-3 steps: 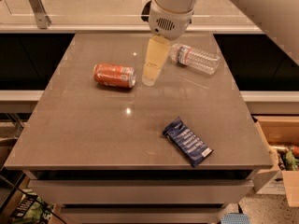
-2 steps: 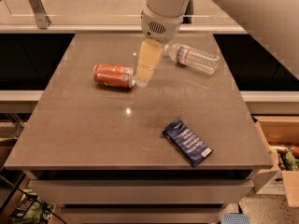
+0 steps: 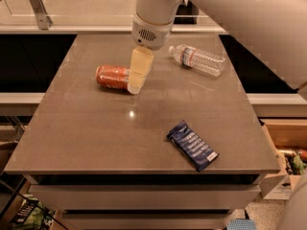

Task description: Place coke can upright

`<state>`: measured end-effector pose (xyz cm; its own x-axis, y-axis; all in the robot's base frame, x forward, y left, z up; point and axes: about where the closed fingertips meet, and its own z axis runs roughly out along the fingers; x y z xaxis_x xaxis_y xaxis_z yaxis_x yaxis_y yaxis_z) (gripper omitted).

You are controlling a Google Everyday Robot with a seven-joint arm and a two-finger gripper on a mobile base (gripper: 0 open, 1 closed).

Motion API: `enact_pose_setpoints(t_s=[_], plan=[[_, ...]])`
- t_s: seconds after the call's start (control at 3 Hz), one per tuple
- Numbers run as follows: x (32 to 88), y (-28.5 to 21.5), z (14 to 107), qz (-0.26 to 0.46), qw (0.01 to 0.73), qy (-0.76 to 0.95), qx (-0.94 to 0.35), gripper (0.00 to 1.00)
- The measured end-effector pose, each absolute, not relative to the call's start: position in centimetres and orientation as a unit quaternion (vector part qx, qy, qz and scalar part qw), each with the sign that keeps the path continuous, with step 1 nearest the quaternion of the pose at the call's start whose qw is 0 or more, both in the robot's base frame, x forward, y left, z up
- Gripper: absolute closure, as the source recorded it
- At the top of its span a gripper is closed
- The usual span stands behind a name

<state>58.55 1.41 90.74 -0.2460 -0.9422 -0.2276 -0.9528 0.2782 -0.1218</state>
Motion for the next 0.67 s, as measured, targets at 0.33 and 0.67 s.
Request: enact_pose_setpoints(t_s=[0.33, 0.67], plan=[[58.2, 3.2, 89.6, 0.027, 0.116, 0.777, -0.618, 0.0], [58.5, 4.7, 88.8, 0.023, 0.103, 0.768, -0.631, 0.0]])
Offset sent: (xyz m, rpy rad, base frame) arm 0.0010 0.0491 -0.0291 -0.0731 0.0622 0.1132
